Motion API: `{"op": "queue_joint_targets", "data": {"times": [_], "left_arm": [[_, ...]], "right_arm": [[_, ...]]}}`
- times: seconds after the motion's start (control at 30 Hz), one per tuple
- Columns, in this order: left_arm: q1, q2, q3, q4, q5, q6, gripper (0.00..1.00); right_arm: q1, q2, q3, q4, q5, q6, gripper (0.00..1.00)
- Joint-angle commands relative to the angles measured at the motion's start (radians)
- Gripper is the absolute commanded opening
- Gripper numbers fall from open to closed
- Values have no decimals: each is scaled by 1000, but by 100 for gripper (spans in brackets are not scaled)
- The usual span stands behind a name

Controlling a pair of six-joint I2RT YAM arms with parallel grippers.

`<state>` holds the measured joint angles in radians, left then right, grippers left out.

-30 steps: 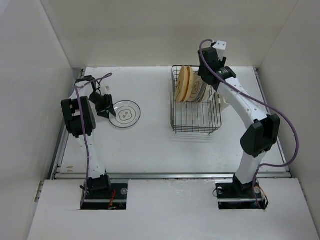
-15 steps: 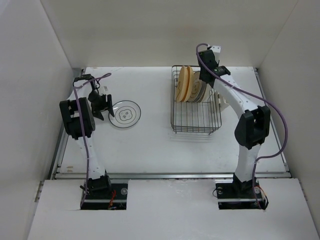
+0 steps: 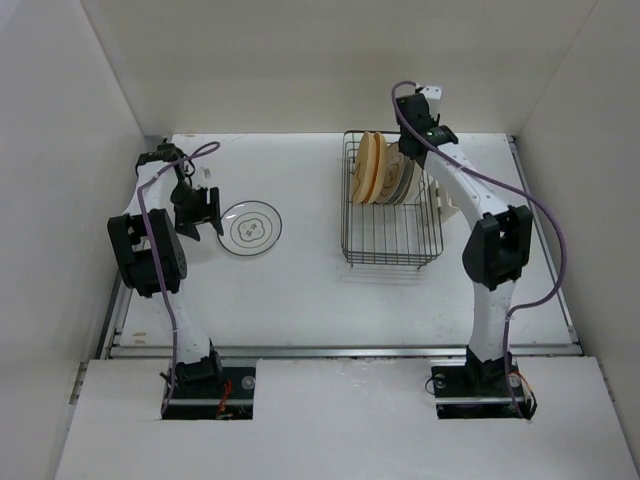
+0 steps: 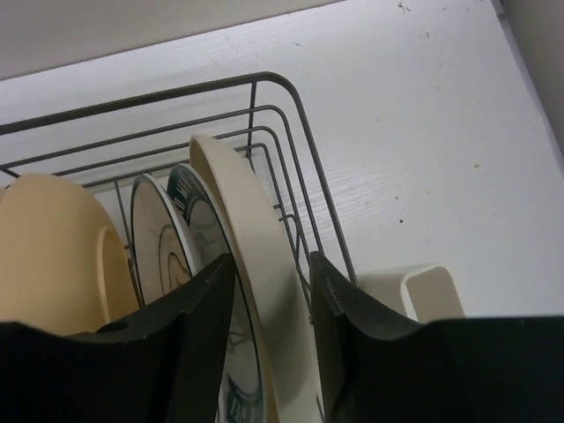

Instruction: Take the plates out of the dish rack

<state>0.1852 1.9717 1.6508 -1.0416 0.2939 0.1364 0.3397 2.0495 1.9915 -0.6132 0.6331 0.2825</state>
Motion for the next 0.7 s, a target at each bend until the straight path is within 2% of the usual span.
{"op": "queue_joint_targets", "data": {"times": [0.0,0.07,0.13,0.23,0.43,0.57,0.67], "left_arm": [[2,-63,9,-58,-21,26,62],[2,-72,18,-84,-21,26,62],[2,-82,27,-93,-21,26,62],[2,-106,27,-103,-21,26,62],[2,-140,55,-130,-2,35,63],[2,-140,73,-140,-2,45,63],[2,-140,73,-149,-12,45,63]], "right_arm": [[-10,73,66,-48,34,1,46],[-10,74,56,-48,34,1,45],[-10,74,44,-36,43,1,23],[-10,35,32,-11,57,11,0],[-10,-64,64,0,68,0,0],[-10,-83,82,21,14,-28,20],[-19,-74,61,21,2,-28,23]]}}
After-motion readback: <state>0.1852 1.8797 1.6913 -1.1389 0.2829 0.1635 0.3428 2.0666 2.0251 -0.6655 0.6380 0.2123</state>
